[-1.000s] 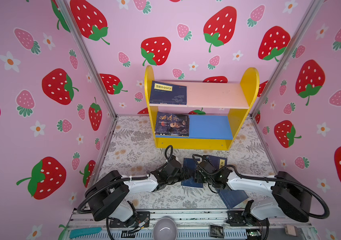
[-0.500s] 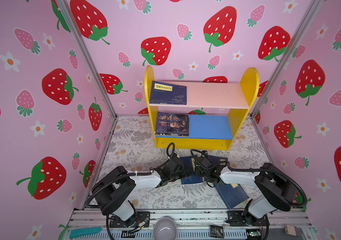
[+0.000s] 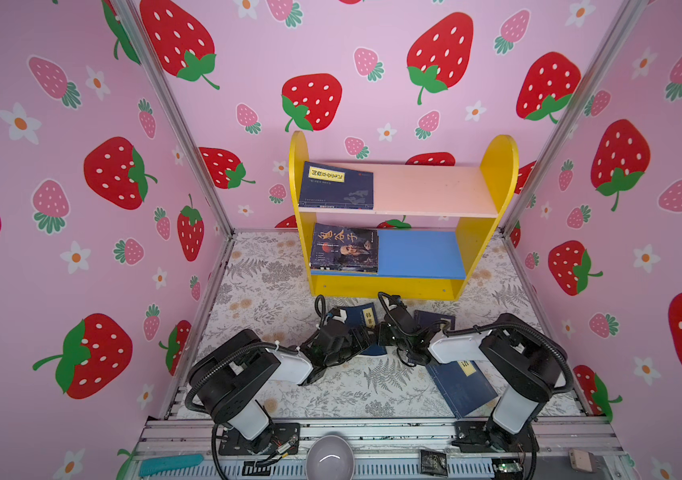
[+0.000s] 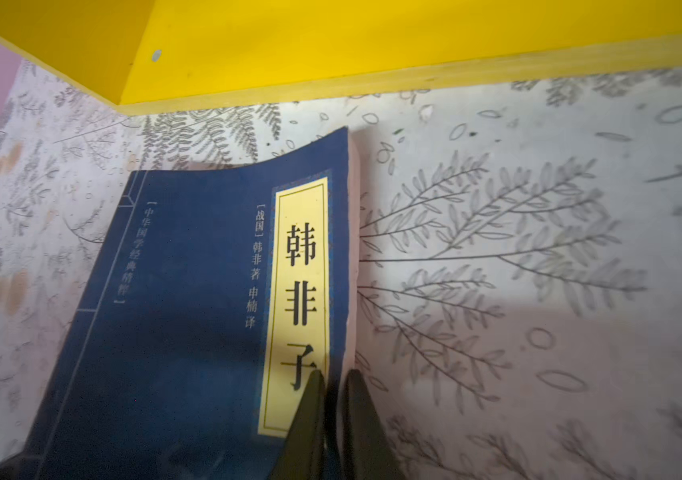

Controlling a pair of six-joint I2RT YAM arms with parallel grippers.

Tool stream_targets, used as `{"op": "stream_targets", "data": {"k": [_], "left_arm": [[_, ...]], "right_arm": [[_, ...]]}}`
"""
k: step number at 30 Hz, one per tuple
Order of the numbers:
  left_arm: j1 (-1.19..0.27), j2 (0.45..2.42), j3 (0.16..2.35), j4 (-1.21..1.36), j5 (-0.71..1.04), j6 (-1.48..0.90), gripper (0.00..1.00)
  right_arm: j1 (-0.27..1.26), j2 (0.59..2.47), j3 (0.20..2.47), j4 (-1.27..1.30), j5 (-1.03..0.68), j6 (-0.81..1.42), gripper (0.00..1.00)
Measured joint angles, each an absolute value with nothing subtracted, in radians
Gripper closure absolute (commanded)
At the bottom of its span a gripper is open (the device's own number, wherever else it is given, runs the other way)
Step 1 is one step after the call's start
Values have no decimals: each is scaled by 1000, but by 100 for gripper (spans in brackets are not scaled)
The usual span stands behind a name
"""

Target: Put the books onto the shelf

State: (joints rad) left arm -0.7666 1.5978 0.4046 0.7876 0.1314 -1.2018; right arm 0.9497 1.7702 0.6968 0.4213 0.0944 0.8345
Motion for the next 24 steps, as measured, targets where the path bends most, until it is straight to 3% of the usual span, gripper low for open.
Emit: {"op": "stream_targets", "data": {"k": [3, 7, 13, 16, 21, 24], "left_arm": [[-765, 1597, 385, 821, 139, -1223, 27], [-764, 1573, 384, 782, 139, -1227, 17], [-763, 1408, 401, 530, 112, -1151, 19], [-761, 1312, 420, 392, 95, -1097, 25], [-743, 1263, 424, 283, 87, -1047, 48], [-735, 1266, 424, 254, 86, -1041, 54]], "right_arm": [[949, 1777, 693, 447, 81, 831, 87], [949, 1777, 691, 453, 66, 822, 87], [961, 1782, 691, 460, 14, 817, 87], [966, 1795, 700, 472, -7, 816, 87], [968, 1809, 715, 476, -28, 812, 87], [968, 1810, 717, 474, -31, 810, 87]]}}
